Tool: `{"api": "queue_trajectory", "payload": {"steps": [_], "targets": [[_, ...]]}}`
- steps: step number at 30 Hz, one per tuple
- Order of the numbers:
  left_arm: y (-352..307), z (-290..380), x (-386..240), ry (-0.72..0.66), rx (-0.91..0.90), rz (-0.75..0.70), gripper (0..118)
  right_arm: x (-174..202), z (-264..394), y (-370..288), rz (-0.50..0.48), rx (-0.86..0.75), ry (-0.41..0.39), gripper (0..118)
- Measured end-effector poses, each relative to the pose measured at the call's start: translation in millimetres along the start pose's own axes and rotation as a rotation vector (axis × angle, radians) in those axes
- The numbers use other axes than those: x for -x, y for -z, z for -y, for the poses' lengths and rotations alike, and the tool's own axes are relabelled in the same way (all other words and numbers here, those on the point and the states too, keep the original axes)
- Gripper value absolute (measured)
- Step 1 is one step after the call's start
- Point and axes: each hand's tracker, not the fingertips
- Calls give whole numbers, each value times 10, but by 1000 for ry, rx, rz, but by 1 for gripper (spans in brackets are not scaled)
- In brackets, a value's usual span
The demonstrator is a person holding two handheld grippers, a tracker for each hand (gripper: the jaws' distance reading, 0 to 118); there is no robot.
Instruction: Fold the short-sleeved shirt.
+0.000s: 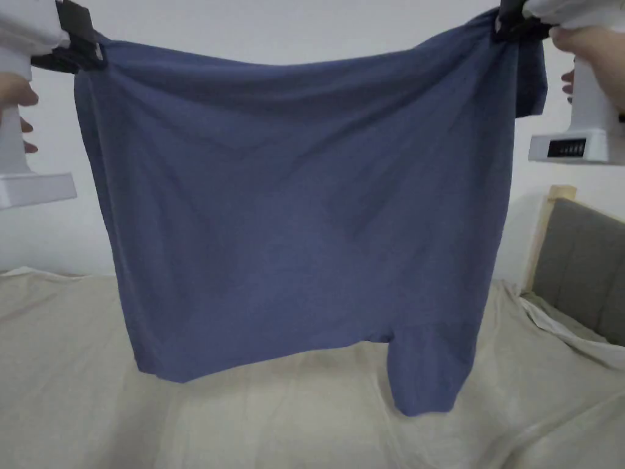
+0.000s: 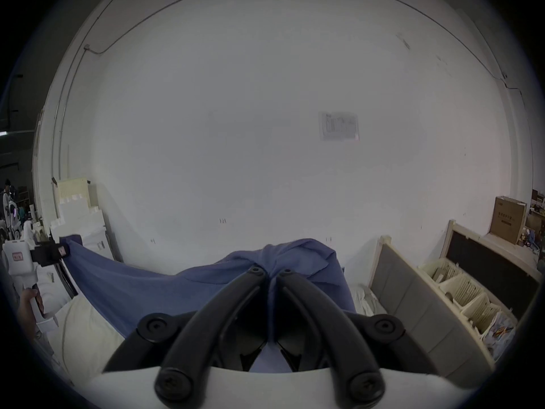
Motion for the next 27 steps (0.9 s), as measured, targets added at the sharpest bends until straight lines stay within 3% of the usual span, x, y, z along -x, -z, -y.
{"api": "queue_trajectory", "payload": {"steps": [5, 9, 14, 16, 19, 25, 27], "targets": [[-100, 1347, 66, -79, 118, -2, 2, -61, 1560, -139, -25, 99, 4, 2], [-176, 2547, 214, -147, 310, 35, 2, -92, 2829, -300, -89, 289, 30, 2], [-724, 3749, 577, -213, 435, 16, 2, -133, 4108, -984, -147, 391, 17, 2], [-1025, 4003, 702, -278, 452, 13, 2, -138, 4257, -1425, -171, 418, 12, 2], [-1707, 4130, 601, -256, 431, -4, 2, -222, 4367, -1932, -182, 419, 13, 2], [-2347, 4215, 605, -224, 499, -15, 2, -370, 4405, -2660, -242, 468, 47, 2], [-2486, 4277, 646, -204, 543, -43, 2, -401, 4495, -2809, -248, 498, 20, 2]]}}
